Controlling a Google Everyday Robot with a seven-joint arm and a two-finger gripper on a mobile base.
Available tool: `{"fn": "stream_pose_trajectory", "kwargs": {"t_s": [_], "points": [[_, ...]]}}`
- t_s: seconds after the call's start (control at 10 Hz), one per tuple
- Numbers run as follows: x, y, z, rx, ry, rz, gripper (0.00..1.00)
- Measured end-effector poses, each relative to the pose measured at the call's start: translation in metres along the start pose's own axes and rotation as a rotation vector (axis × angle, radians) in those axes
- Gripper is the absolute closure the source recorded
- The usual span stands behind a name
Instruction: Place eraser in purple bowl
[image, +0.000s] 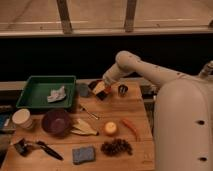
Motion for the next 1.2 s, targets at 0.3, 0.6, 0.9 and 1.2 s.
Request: {"fn": "stream_pose_trajectory", "kwargs": {"t_s": [0.3, 0.6, 0.9, 1.2], "points": [[-0.029, 0.049, 0.002, -0.014, 0.014, -0.156, 1.00], [-0.046, 0.089, 0.019, 0.021, 0.086, -0.254, 1.00], [-0.044, 0.092, 0.020, 0.041, 0.105, -0.260, 1.00], [-0.044, 0.092, 0.023, 0.030, 0.109, -0.264, 1.00]]}}
